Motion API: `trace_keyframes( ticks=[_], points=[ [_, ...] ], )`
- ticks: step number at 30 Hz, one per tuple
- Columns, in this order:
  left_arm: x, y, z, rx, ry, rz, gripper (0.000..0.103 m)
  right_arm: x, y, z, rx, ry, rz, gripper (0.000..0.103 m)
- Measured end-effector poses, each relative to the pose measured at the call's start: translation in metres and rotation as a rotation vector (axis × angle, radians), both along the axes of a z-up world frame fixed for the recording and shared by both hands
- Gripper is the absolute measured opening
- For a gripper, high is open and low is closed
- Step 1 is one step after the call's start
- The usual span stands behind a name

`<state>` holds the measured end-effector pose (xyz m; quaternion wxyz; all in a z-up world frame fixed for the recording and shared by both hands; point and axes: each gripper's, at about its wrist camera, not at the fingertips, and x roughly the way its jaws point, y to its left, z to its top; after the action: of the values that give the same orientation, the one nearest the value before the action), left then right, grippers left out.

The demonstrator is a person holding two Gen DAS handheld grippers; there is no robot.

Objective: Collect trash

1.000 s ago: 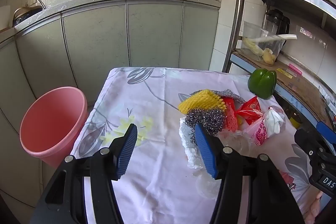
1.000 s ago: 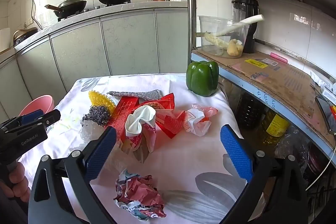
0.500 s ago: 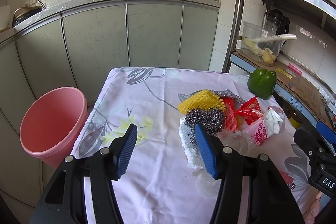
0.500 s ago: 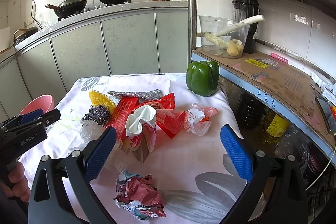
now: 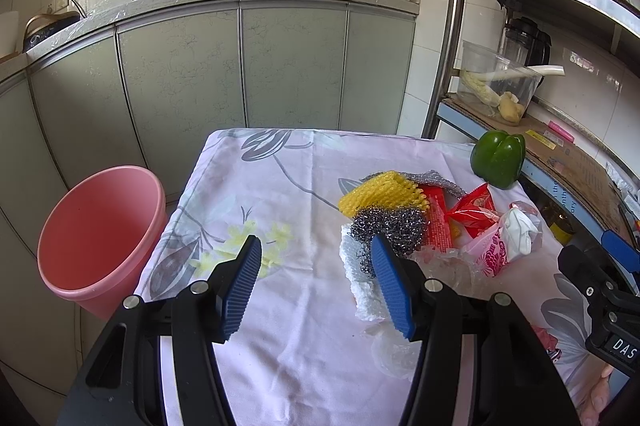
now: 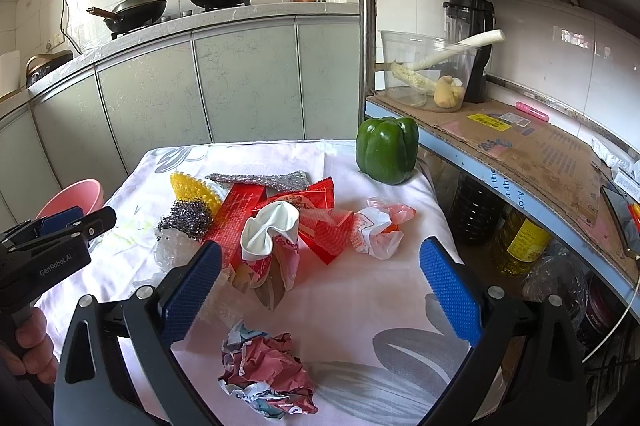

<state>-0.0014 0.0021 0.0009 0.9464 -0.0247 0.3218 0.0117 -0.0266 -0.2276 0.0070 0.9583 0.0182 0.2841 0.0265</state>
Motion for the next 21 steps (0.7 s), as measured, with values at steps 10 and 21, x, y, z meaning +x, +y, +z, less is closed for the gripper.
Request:
trace_keyframes(
  ticks=[10,21],
  points=[
    [0.0,0.0001,0.0001,0.0,0.001,0.001,0.057,-0.0002,0.0005,-0.0005,0.0,0.001,0.0,0.1],
    [0.0,0.0001,0.0001,0.0,0.0,0.0,0.057,-0.0004,0.0005,-0.0002,-0.001,0.001,0.0,0.1]
  ],
)
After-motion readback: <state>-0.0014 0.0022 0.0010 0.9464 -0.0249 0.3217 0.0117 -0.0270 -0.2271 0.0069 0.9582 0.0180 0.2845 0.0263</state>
